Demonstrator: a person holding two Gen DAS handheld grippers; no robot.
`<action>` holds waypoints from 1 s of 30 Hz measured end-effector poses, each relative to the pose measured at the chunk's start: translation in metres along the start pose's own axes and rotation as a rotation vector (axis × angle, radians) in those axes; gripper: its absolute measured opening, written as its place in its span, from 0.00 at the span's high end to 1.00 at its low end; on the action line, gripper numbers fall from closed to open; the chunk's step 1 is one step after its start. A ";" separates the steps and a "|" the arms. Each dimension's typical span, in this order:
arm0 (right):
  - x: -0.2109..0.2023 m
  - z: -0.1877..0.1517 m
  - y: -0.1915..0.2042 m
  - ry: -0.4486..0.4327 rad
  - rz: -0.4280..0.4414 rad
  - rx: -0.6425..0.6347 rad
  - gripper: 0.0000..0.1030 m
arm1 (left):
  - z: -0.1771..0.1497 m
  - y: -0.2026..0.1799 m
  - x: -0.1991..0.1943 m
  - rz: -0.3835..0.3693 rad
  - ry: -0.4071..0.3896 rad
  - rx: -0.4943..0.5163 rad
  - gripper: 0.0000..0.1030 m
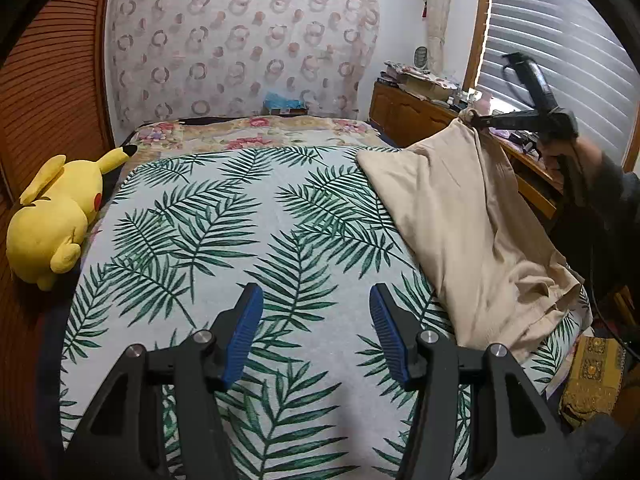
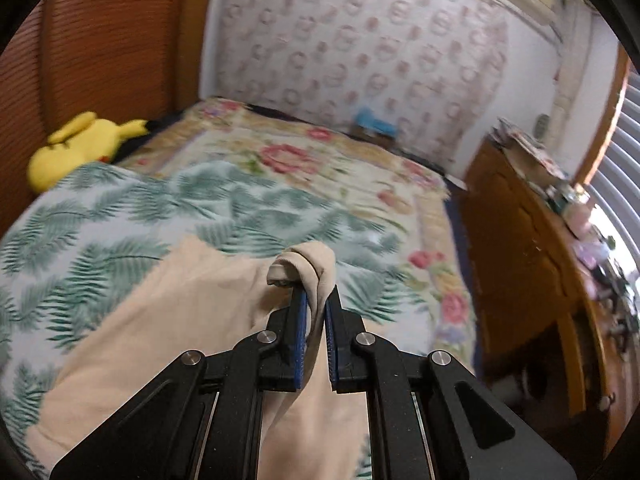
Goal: Fold small clothes
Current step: 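Grasp the shirt edge with the right tool and lift it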
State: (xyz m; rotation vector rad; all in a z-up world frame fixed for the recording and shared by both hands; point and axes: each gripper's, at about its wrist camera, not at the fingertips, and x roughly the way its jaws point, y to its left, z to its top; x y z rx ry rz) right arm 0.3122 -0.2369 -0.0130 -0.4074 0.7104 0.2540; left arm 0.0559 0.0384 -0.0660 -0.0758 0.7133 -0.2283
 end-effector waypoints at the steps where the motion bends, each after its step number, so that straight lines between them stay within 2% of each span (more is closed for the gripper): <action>1: 0.005 -0.001 -0.005 0.012 -0.026 0.005 0.94 | 0.000 -0.001 0.001 -0.001 0.001 0.002 0.47; 4: 0.019 -0.010 -0.015 0.048 -0.101 0.022 0.93 | -0.001 -0.005 0.004 -0.009 0.011 0.010 0.47; 6: 0.025 -0.019 -0.014 0.079 -0.168 0.028 0.81 | -0.001 -0.010 0.005 -0.015 0.016 0.018 0.47; 7: 0.027 -0.023 -0.014 0.092 -0.175 0.033 0.70 | -0.001 -0.013 0.006 -0.020 0.018 0.023 0.47; 8: 0.025 -0.026 -0.013 0.095 -0.155 0.042 0.65 | -0.001 -0.015 0.006 -0.024 0.019 0.029 0.47; 15: -0.023 -0.066 0.005 0.054 -0.017 0.034 0.61 | 0.001 -0.034 0.013 -0.053 0.034 0.066 0.47; 19: -0.060 -0.106 0.029 0.039 0.060 0.003 0.61 | 0.001 -0.042 0.019 -0.069 0.045 0.078 0.47; 23: -0.082 -0.142 0.048 0.053 0.127 0.025 0.61 | 0.000 -0.052 0.023 -0.083 0.054 0.092 0.47; 30: -0.093 -0.189 0.060 0.096 0.169 0.084 0.61 | -0.005 -0.069 0.026 -0.117 0.058 0.108 0.47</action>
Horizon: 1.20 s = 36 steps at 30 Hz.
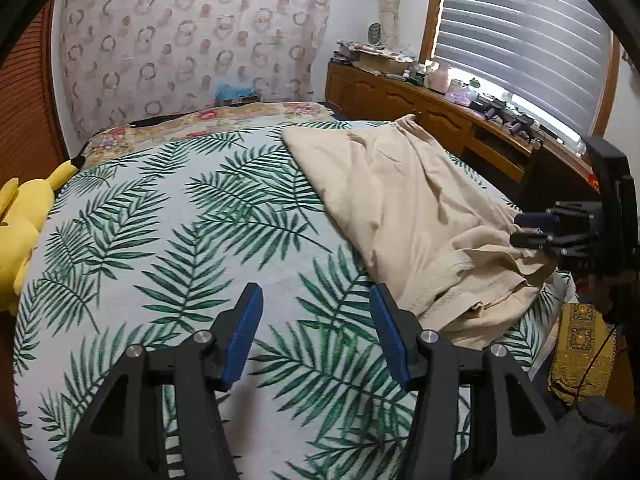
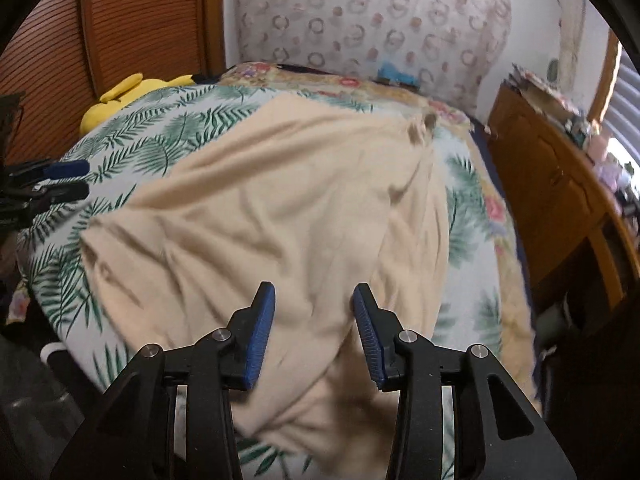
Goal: Fold small clothes
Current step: 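Grasp the shirt edge with the right tool and lift it, then grasp the shirt hem with the left tool while the right tool holds the opposite hem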
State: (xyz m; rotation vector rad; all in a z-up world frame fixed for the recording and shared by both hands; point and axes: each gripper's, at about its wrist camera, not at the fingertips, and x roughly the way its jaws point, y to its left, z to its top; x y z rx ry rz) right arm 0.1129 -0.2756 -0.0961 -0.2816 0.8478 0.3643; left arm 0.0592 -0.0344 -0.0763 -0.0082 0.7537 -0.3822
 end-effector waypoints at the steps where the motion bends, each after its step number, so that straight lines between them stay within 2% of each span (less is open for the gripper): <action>1: 0.000 -0.003 -0.001 0.002 0.002 0.009 0.61 | -0.001 -0.002 0.001 -0.005 0.002 0.000 0.47; 8: 0.002 -0.021 -0.004 0.020 0.003 0.072 0.61 | -0.003 -0.012 0.008 -0.030 0.026 0.010 0.47; 12: 0.000 -0.022 -0.004 0.017 0.008 0.073 0.61 | -0.004 -0.018 0.012 -0.069 0.046 0.015 0.47; 16: -0.003 -0.026 0.000 0.000 0.054 0.038 0.93 | -0.005 -0.021 0.018 -0.090 0.063 0.015 0.47; 19: -0.012 -0.026 0.001 -0.048 0.047 0.029 0.98 | -0.007 -0.024 0.019 -0.122 0.075 0.013 0.47; 25: -0.046 -0.024 -0.015 -0.155 -0.050 0.068 1.00 | -0.013 -0.040 0.017 -0.179 0.095 0.033 0.47; 29: -0.055 -0.029 -0.029 -0.156 -0.109 0.083 1.00 | -0.015 -0.052 0.016 -0.191 0.102 0.067 0.47; 33: -0.045 -0.040 -0.038 -0.115 -0.124 0.104 1.00 | -0.016 -0.061 0.013 -0.194 0.104 0.094 0.62; 36: -0.041 -0.045 -0.039 -0.108 -0.109 0.121 1.00 | -0.015 -0.065 0.009 -0.186 0.094 0.109 0.69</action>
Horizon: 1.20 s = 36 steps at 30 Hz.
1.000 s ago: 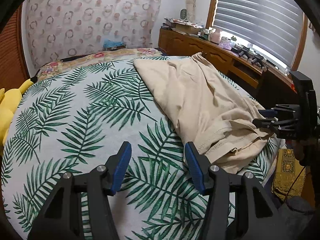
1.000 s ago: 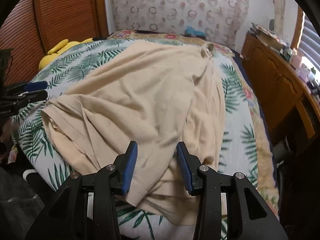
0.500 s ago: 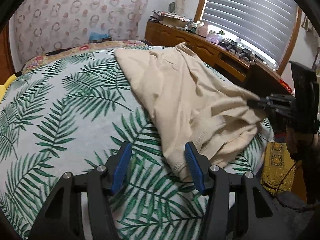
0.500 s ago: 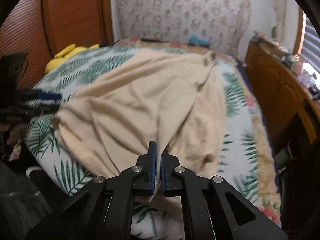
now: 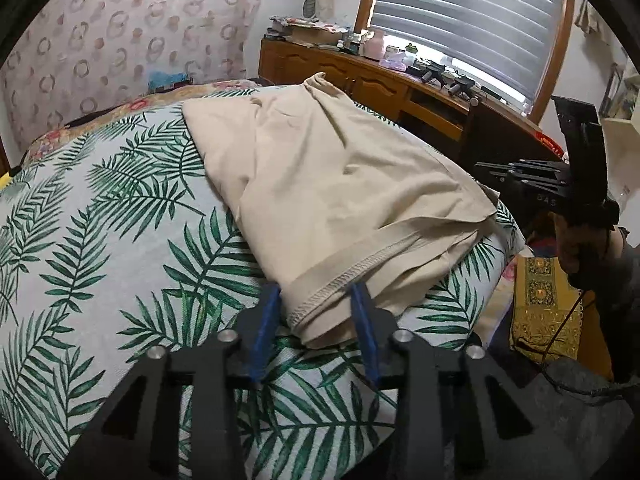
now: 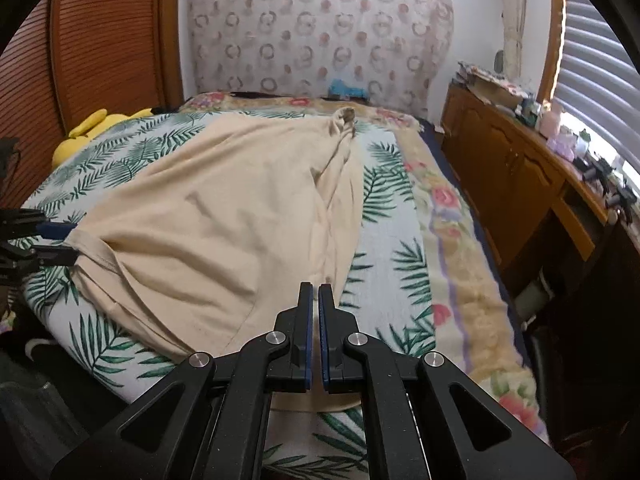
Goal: Fold small clothes
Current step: 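Grasp the shirt hem with the left tool while the right tool holds the opposite hem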
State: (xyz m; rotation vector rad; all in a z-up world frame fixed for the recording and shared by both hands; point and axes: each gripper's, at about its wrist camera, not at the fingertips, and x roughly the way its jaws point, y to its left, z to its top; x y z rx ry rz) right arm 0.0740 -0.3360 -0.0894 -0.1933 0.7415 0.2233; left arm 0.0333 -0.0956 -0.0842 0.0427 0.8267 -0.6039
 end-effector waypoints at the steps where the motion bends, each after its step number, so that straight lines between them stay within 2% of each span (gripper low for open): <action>1: -0.001 0.000 0.001 -0.003 0.014 0.006 1.00 | 0.001 -0.001 -0.001 0.007 -0.003 0.004 0.69; 5: -0.004 0.002 0.009 -0.016 0.041 0.005 1.00 | 0.005 0.002 -0.006 0.035 -0.014 0.006 0.68; 10: -0.005 0.005 0.017 -0.025 0.069 -0.002 0.97 | 0.012 0.010 -0.007 0.019 -0.033 0.010 0.68; 13: -0.001 0.005 0.021 -0.016 0.083 -0.011 0.96 | 0.013 0.012 0.005 -0.012 0.000 0.010 0.69; 16: 0.005 0.005 0.023 -0.003 0.085 -0.014 0.96 | 0.008 0.006 0.009 -0.028 0.029 0.032 0.76; 18: 0.008 0.004 0.023 0.003 0.085 -0.015 0.96 | 0.005 0.002 0.008 -0.021 0.037 0.038 0.85; 30: 0.012 -0.009 0.009 0.038 0.068 0.025 0.94 | -0.005 -0.029 -0.034 0.030 0.010 0.085 0.90; 32: 0.009 -0.009 0.008 0.035 0.071 0.033 0.83 | -0.004 -0.030 -0.037 0.028 0.004 0.082 0.90; 36: 0.006 -0.008 0.013 0.038 0.082 0.030 0.67 | -0.005 -0.033 -0.042 0.022 -0.004 0.084 0.92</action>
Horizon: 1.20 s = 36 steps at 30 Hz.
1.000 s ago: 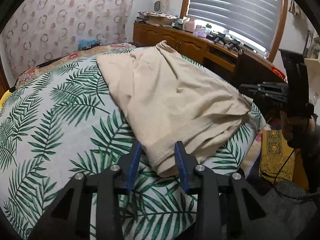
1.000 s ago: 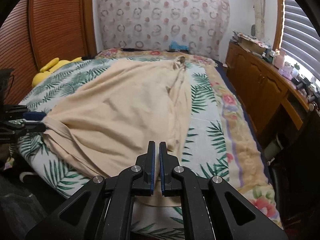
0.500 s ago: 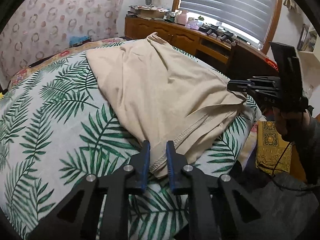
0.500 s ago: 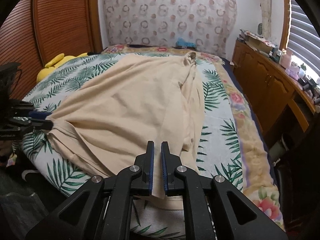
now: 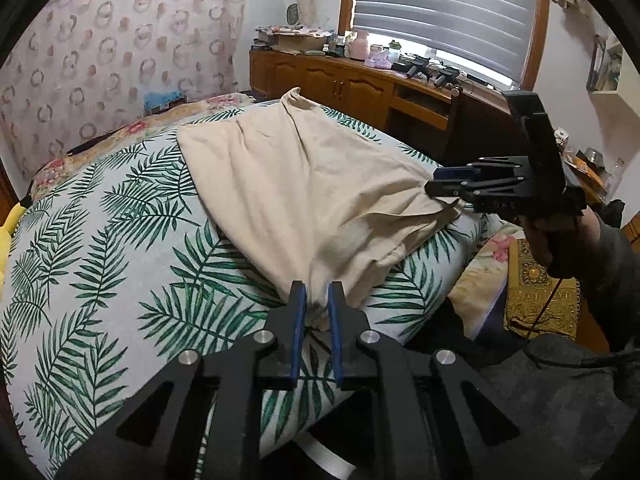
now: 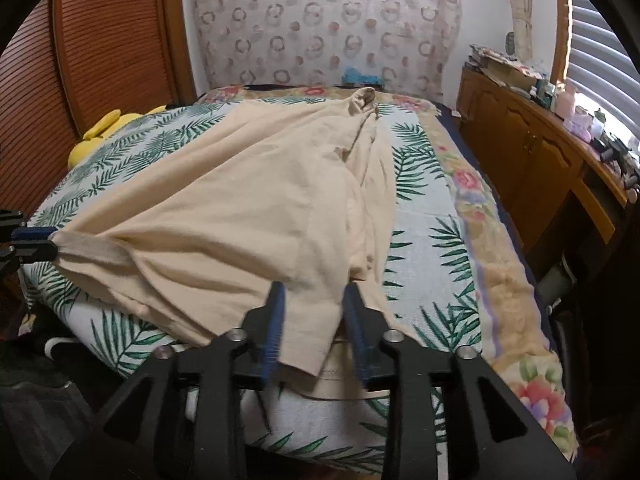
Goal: Fold small clothes
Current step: 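Grasp the shirt hem with the left tool while the right tool holds the opposite hem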
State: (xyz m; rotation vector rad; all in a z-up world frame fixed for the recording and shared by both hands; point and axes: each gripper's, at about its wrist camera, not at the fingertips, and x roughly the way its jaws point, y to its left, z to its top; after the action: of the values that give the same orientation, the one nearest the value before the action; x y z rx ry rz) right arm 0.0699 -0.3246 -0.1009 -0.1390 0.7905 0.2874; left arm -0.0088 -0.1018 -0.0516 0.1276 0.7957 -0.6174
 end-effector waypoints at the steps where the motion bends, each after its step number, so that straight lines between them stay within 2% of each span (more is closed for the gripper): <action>1: 0.000 -0.001 0.003 0.006 0.002 -0.009 0.64 | -0.001 -0.001 0.000 -0.003 0.002 0.000 0.92; 3: 0.003 -0.002 0.006 0.020 -0.019 -0.023 0.63 | -0.004 -0.002 -0.001 0.003 0.005 -0.001 0.96; 6: 0.009 -0.006 0.004 0.049 -0.031 -0.011 0.63 | -0.007 0.003 0.001 0.011 0.013 -0.019 0.96; 10: 0.010 -0.007 0.002 0.052 -0.023 0.003 0.63 | -0.004 0.012 -0.003 0.048 -0.014 -0.043 0.96; 12: 0.010 -0.008 0.004 0.053 -0.017 -0.011 0.71 | -0.002 0.017 -0.004 0.048 -0.020 -0.056 0.92; 14: 0.008 -0.009 0.008 0.048 0.008 -0.034 0.94 | -0.001 0.022 0.001 0.048 -0.011 -0.052 0.84; 17: 0.000 -0.007 0.009 0.012 -0.011 -0.052 0.99 | -0.002 0.026 0.014 0.023 0.016 -0.052 0.81; 21: -0.014 -0.003 0.003 -0.033 -0.053 -0.047 1.00 | -0.005 0.027 0.034 -0.021 0.057 -0.055 0.81; 25: -0.017 -0.003 -0.002 -0.041 -0.089 -0.044 1.00 | -0.008 0.021 0.042 -0.049 0.072 -0.045 0.81; 33: -0.004 -0.010 -0.010 0.009 -0.083 -0.008 1.00 | -0.008 0.022 0.045 -0.048 0.078 -0.056 0.81; 36: -0.002 -0.011 -0.013 0.018 -0.100 0.008 0.77 | -0.009 0.023 0.045 -0.043 0.078 -0.054 0.81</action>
State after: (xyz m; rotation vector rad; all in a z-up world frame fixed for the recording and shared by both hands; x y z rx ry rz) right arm 0.0650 -0.3403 -0.1070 -0.1731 0.8000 0.1882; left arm 0.0226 -0.1015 -0.0920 0.0854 0.8916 -0.6340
